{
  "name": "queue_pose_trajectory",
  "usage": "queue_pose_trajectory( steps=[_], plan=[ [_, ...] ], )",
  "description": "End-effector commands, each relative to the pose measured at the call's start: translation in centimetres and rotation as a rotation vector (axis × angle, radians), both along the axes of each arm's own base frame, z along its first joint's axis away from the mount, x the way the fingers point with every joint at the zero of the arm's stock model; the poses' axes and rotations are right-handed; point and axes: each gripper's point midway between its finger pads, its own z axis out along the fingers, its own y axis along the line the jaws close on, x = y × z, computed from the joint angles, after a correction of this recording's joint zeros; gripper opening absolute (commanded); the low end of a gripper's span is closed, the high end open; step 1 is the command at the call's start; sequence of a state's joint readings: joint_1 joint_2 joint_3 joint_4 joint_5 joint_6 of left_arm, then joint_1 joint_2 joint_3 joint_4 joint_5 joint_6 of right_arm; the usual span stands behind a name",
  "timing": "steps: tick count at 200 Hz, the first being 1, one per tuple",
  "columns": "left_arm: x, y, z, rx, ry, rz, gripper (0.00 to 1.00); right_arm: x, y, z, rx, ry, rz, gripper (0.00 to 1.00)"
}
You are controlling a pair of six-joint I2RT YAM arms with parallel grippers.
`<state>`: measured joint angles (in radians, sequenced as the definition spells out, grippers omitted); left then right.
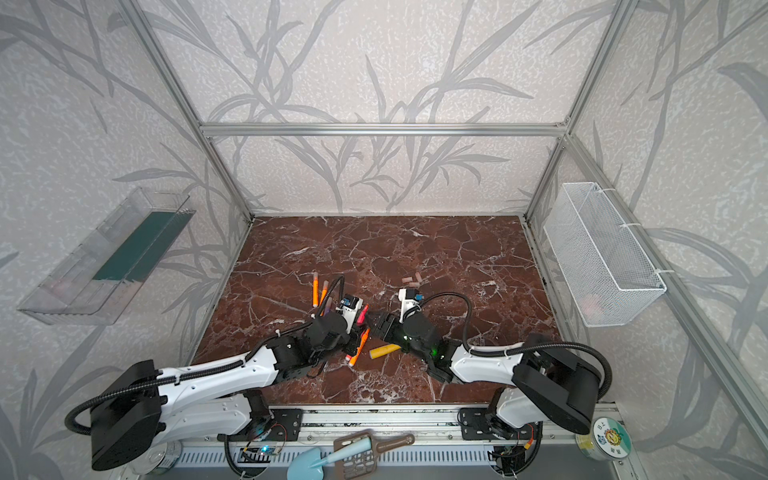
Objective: Insert the pens into the pen caps
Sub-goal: 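Move the right gripper away to the pink caps while the left holds the marker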
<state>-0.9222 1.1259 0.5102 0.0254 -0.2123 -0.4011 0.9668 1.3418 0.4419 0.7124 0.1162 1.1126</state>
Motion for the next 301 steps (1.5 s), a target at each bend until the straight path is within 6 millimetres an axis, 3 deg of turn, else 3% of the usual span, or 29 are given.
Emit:
queue_pose_trajectory(
  steps=[1, 29, 54, 95, 174, 229, 301],
  plan=[
    [0.6, 3.8, 0.2, 0.020, -0.003, 0.145, 0.00, 1.9, -4.2, -0.5, -0.178, -0.009, -0.142, 0.67],
    [0.6, 6.3, 0.7, -0.001, 0.008, 0.216, 0.00, 3.7, -9.4, -1.1, -0.359, 0.029, -0.276, 0.65],
    [0.7, 7.6, 0.8, -0.020, 0.020, 0.252, 0.00, 4.9, -11.7, -1.3, -0.476, 0.065, -0.316, 0.64],
    [1.2, 8.9, -0.1, -0.005, 0.050, 0.313, 0.00, 7.2, -11.7, -1.9, -0.609, 0.102, -0.307, 0.63],
    [1.4, 8.8, 0.4, -0.016, 0.051, 0.305, 0.00, 12.1, -10.0, -6.9, -0.800, 0.255, -0.240, 0.55],
    [1.5, 8.7, 0.3, -0.016, 0.054, 0.301, 0.00, 14.5, -10.7, -9.5, -0.969, 0.329, -0.269, 0.58],
    [1.5, 8.9, 0.2, -0.012, 0.053, 0.308, 0.00, 17.2, -10.9, -11.0, -1.044, 0.354, -0.298, 0.60]
  ],
)
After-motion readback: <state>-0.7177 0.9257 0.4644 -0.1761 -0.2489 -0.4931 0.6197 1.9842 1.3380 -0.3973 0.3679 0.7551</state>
